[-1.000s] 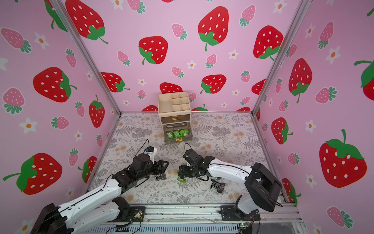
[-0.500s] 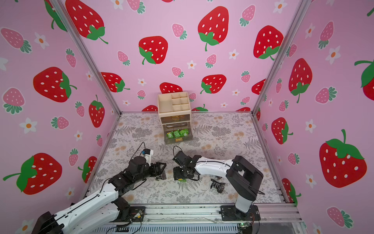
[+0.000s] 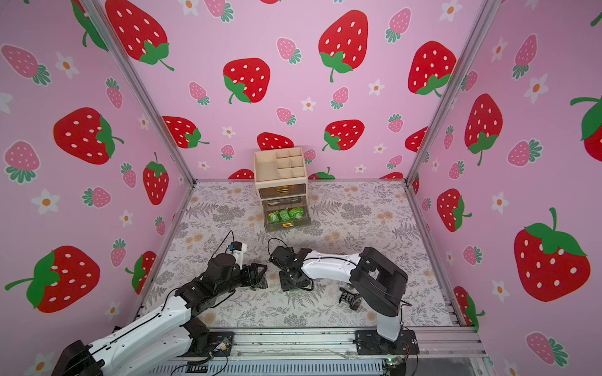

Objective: Place the cookies into the drawer by color
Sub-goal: Pick up the cookie at the center of the board.

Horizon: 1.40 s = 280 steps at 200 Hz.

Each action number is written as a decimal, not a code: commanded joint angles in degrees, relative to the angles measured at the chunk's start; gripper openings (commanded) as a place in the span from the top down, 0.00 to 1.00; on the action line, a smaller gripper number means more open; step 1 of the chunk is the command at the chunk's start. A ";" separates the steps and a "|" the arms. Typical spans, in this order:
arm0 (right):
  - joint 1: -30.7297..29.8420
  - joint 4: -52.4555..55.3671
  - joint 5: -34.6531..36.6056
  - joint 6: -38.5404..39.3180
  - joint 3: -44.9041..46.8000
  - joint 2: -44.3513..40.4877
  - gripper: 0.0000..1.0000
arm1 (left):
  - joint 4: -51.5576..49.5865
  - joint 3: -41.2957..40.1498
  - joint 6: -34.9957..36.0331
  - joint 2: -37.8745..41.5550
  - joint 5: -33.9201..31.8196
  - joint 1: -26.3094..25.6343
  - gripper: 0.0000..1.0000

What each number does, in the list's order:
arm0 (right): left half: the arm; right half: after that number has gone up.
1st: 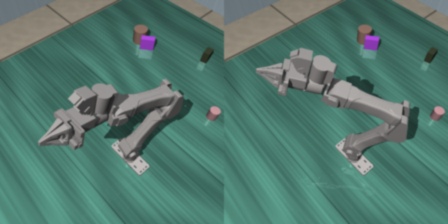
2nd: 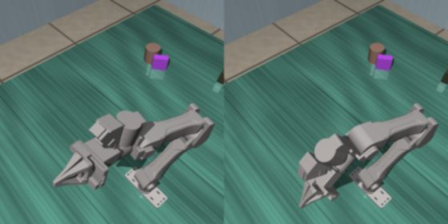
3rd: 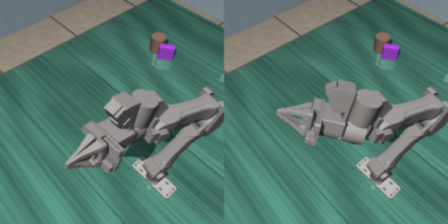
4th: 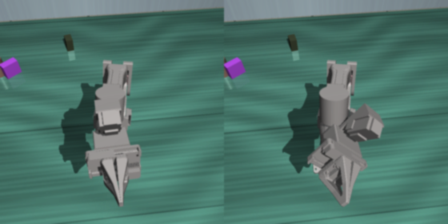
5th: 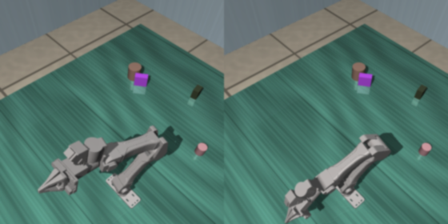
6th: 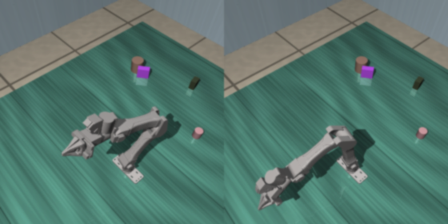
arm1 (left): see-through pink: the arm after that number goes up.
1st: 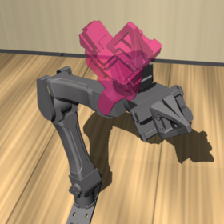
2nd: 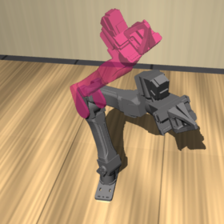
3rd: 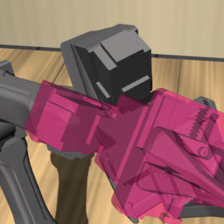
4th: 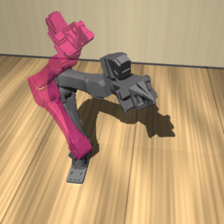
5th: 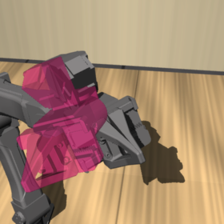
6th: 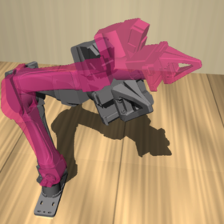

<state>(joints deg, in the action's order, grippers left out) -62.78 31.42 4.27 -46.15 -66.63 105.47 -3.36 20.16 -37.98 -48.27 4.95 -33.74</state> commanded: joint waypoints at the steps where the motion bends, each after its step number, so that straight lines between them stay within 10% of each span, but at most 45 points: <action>1: -0.85 2.41 0.90 1.15 -1.64 1.31 0.49 | 0.28 -0.12 0.06 0.82 -0.56 0.38 0.30; 82: -0.09 5.41 3.75 3.09 -0.78 -1.94 0.65 | 3.91 0.10 -0.43 -1.00 0.76 0.60 0.30; 166: 16.08 7.50 1.39 11.25 -2.82 -20.39 0.66 | 17.09 7.61 -4.21 -5.98 16.05 10.42 0.30; 280: 24.89 16.97 0.12 23.46 -41.99 4.90 0.66 | 20.00 26.46 -0.98 -27.53 14.74 14.66 0.30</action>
<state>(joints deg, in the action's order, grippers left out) -38.22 44.07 4.71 -25.87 -103.77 107.28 14.68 43.46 -40.60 -73.28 20.12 -19.64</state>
